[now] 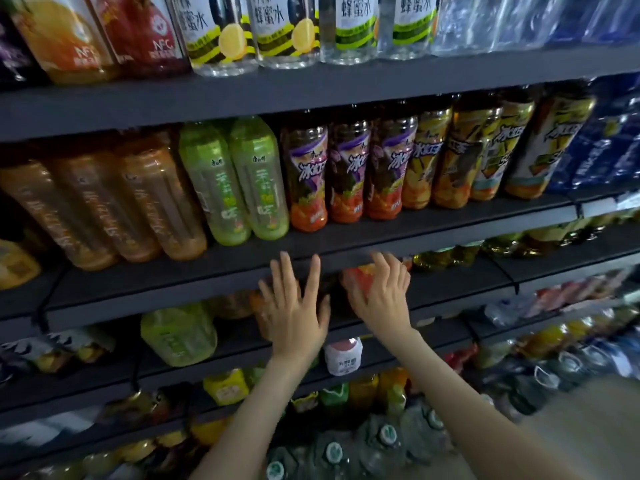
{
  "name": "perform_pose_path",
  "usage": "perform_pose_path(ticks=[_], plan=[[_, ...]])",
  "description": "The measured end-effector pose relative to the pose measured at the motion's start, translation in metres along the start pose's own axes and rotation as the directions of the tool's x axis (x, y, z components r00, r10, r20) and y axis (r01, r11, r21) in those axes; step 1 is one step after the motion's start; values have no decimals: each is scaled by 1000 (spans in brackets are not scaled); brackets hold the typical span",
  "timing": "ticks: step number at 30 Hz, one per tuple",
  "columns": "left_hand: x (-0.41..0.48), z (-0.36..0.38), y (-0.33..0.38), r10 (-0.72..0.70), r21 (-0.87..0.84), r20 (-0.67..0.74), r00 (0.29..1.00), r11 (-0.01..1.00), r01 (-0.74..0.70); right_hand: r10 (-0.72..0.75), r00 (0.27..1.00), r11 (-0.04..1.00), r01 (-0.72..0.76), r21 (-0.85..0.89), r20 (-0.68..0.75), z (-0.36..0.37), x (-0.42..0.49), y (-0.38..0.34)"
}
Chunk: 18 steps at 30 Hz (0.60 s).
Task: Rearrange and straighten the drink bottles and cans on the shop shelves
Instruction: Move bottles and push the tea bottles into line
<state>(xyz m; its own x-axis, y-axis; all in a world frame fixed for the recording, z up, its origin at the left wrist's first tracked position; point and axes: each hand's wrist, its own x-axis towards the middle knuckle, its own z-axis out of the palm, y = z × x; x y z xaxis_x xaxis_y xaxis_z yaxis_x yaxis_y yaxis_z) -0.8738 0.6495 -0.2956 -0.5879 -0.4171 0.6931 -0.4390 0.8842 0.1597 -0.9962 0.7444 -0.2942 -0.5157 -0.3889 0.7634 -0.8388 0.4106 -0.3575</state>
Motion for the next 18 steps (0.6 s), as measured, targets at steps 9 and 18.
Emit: perform_pose_path(ticks=[9, 18], plan=[[-56, 50, -8, -452, -36, 288, 844, 876, 481, 546, 719, 777, -627, 60, 430, 27, -41, 51], [-57, 63, -42, -533, -189, 292, 794, 782, 594, 648, 682, 677, -720, 154, 337, 61, -36, 42]])
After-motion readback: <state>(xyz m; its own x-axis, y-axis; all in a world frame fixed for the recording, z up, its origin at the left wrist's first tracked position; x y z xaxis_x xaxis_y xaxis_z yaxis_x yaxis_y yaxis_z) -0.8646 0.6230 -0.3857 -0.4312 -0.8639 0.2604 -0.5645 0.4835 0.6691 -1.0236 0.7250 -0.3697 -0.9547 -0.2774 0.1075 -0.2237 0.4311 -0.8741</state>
